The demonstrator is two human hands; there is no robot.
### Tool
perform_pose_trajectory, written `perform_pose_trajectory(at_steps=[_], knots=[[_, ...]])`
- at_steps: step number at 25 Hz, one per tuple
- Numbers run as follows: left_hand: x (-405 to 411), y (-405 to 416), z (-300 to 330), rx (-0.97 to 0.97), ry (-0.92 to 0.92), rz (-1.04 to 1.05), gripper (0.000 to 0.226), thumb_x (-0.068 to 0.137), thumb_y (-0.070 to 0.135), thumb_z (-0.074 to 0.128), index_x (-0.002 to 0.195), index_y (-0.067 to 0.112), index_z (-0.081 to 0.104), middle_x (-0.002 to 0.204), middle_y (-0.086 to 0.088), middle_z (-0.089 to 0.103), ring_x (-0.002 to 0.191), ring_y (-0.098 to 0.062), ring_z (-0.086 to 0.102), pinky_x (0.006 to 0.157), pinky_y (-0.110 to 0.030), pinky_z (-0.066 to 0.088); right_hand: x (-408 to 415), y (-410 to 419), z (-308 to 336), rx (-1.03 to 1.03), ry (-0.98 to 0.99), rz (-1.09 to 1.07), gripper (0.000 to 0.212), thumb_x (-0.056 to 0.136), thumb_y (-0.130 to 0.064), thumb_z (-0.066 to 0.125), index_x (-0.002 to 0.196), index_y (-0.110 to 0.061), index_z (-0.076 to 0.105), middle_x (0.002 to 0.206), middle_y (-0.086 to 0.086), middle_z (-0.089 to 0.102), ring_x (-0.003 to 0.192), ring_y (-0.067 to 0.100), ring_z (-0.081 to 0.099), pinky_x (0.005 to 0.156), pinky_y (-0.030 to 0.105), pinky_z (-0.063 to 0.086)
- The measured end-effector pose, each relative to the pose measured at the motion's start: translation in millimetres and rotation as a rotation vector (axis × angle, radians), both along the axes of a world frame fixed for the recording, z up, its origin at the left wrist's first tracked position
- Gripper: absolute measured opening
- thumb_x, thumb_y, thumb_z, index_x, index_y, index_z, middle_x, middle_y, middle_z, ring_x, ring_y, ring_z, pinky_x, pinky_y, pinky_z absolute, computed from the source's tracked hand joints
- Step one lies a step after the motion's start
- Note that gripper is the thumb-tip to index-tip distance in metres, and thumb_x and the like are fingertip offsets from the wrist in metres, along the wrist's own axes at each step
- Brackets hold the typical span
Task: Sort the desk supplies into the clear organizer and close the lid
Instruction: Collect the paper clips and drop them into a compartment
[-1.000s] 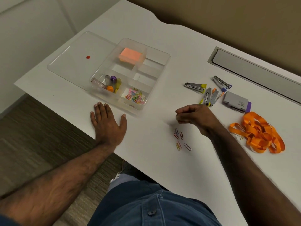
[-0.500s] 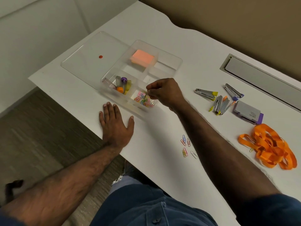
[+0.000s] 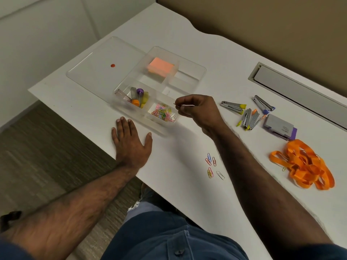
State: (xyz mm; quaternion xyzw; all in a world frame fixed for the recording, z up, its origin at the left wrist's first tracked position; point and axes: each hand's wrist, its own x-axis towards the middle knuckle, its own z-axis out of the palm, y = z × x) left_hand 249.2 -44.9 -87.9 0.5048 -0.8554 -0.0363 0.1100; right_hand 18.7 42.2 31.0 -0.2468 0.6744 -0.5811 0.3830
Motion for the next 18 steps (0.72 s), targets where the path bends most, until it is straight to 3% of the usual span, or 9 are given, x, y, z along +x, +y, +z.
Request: perform_pose_trajectory(at_steps=[4, 10, 13, 16, 18], knots=[[0, 1, 3, 0.008, -0.003, 0.003, 0.091, 0.099, 0.066, 0.03, 0.158, -0.003, 0.028, 0.168, -0.024, 0.023, 0.16, -0.034, 0.015, 0.129, -0.055, 0.014, 13, -6, -3, 0.023, 0.033, 0.078, 0.028, 0.091, 0.014, 0.061, 0.111, 0.002, 0.076, 0.112, 0.019, 0.076, 0.107, 0.03, 0.074, 0.092, 0.039, 0.062], [0, 0, 1, -0.004, 0.007, -0.003, 0.089, 0.099, 0.063, 0.033, 0.157, -0.005, 0.03, 0.168, -0.025, 0.024, 0.159, -0.034, 0.015, 0.129, -0.055, 0.013, 5, 33, -2, 0.056, 0.196, 0.0, 0.031, 0.083, 0.004, 0.072, 0.1, -0.02, 0.082, 0.096, 0.001, 0.081, 0.097, 0.023, 0.077, 0.095, 0.051, 0.06], [0, 0, 1, 0.0, -0.005, -0.002, 0.089, 0.099, 0.063, 0.033, 0.157, -0.005, 0.029, 0.168, -0.025, 0.024, 0.159, -0.035, 0.015, 0.129, -0.055, 0.013, -4, 91, -11, 0.242, 0.313, 0.003, 0.027, 0.081, -0.016, 0.085, 0.104, -0.029, 0.08, 0.097, -0.01, 0.081, 0.091, 0.005, 0.076, 0.087, 0.036, 0.063], [0, 0, 1, 0.008, -0.024, 0.0, 0.09, 0.099, 0.065, 0.029, 0.158, -0.004, 0.026, 0.169, -0.024, 0.021, 0.16, -0.034, 0.013, 0.129, -0.055, 0.012, -9, 150, -15, 0.512, 0.438, 0.08, 0.049, 0.071, -0.039, 0.093, 0.117, -0.033, 0.077, 0.104, -0.014, 0.078, 0.087, -0.005, 0.072, 0.061, 0.014, 0.053], [0, 0, 2, 0.018, -0.025, -0.002, 0.091, 0.099, 0.065, 0.029, 0.159, -0.004, 0.025, 0.169, -0.024, 0.02, 0.16, -0.034, 0.013, 0.129, -0.055, 0.012, -6, 178, -17, 0.661, 0.503, 0.139, 0.069, 0.066, -0.046, 0.095, 0.129, -0.035, 0.07, 0.108, -0.016, 0.072, 0.093, -0.003, 0.068, 0.064, 0.015, 0.048]])
